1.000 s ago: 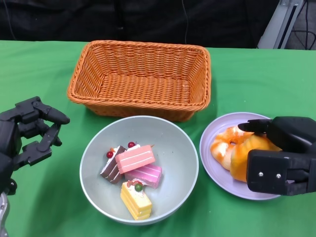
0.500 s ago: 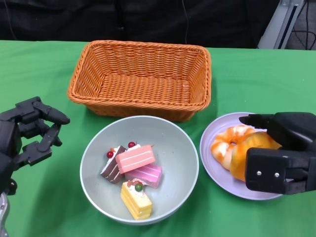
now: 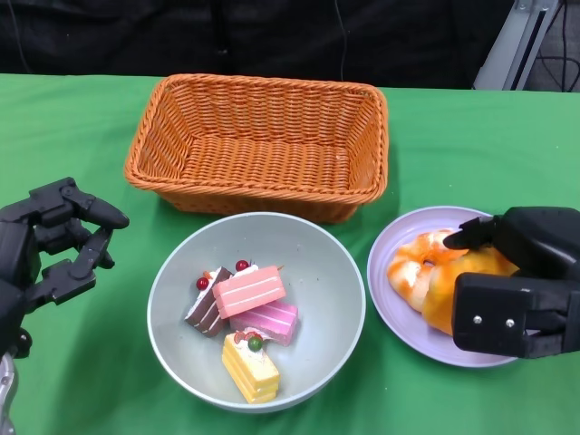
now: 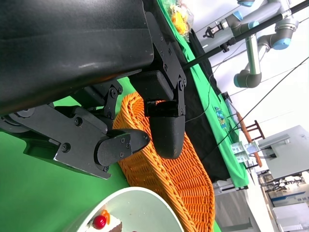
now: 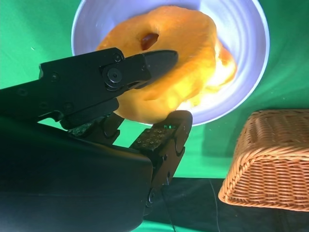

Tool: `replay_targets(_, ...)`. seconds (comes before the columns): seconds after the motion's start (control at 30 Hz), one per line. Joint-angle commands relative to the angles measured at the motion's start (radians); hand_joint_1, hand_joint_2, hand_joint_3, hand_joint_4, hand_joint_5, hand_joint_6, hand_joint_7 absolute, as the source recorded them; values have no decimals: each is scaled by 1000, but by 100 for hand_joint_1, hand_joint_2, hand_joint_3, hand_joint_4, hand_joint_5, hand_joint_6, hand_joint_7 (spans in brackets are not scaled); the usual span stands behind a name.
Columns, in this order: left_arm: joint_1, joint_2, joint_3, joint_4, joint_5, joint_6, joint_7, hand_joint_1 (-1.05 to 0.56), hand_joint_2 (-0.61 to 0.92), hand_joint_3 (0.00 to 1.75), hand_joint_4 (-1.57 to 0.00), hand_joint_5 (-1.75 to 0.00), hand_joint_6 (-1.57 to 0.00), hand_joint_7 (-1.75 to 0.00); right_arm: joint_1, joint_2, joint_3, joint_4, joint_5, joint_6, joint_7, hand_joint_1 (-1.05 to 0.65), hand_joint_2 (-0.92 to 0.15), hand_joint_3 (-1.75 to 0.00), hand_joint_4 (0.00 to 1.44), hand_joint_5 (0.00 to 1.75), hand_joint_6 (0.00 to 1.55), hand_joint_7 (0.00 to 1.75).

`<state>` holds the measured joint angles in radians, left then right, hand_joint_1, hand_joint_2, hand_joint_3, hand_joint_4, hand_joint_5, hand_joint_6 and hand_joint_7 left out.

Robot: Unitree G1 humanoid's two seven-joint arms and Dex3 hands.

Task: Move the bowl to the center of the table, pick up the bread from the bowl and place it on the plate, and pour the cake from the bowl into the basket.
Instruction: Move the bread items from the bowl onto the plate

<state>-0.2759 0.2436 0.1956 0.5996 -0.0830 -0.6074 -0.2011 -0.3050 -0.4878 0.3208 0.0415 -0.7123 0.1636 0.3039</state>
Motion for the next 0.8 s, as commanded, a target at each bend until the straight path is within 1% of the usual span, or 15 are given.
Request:
replay_targets(0.03, 7, 13, 4, -6, 2, 1, 7, -5, 73, 74, -81, -150, -84, -110, -8, -7, -5, 19, -4, 4, -3, -29, -87, 0, 117, 13, 90, 6)
replay_targets(0.07, 8, 13, 3, -7, 3, 2, 8, -5, 73, 74, -80, -150, -84, -110, -8, -7, -4, 20, -6, 7, -2, -28, -87, 0, 124, 18, 94, 6)
replay_targets(0.1, 8, 13, 3, -6, 3, 0, 8, -5, 73, 74, -80, -150, -84, -110, -7, -9, -3, 24, -5, -3, -8, -27, -87, 0, 126, 25, 96, 5)
replay_targets(0.13, 8, 13, 3, -6, 3, 0, 7, -5, 73, 74, -80, -150, -84, -110, -6, -12, -2, 28, -4, -14, -13, -26, -87, 0, 120, 46, 99, 3)
replay_targets(0.17, 8, 13, 3, -6, 1, -1, 5, -6, 73, 73, -80, -150, -84, -110, -6, -14, -2, 31, -3, -20, -15, -25, -88, 0, 109, 72, 102, 2)
replay_targets(0.2, 8, 13, 3, -6, -1, -2, 4, -6, 73, 73, -81, -150, -84, -110, -5, -15, -2, 32, -3, -23, -17, -24, -88, 0, 105, 82, 103, 1)
replay_targets(0.27, 7, 13, 4, -5, -3, -3, 1, -6, 73, 73, -81, -150, -84, -110, -5, -17, 0, 34, -7, -32, -21, -23, -89, 0, 99, 95, 105, 1)
replay_targets(0.3, 7, 13, 3, -5, -1, -4, 3, -6, 73, 73, -81, -150, -84, -110, -4, -16, 1, 33, -10, -34, -24, -23, -89, 0, 96, 97, 106, 1)
replay_targets(0.37, 8, 13, 4, -7, -1, -2, 4, -7, 73, 73, -81, -150, -84, -109, -2, -12, -3, 33, -9, -37, -32, -24, -89, 0, 96, 95, 108, 1)
replay_targets(0.5, 9, 13, 3, -9, -3, -1, 2, -7, 73, 73, -80, -150, -84, -109, -2, -11, -10, 33, -2, -41, -35, -24, -89, 0, 94, 98, 110, 1)
replay_targets(0.57, 11, 12, 3, -13, -8, -1, -2, -7, 73, 73, -80, -150, -84, -109, -4, -9, -15, 26, 3, -27, -24, -25, -89, 0, 92, 96, 110, 1)
replay_targets(0.8, 14, 14, 2, -23, -1, 8, 3, -6, 74, 73, -80, -151, -84, -109, -21, -12, -35, 36, 58, -8, 20, -26, -89, 0, 94, 84, 120, 5)
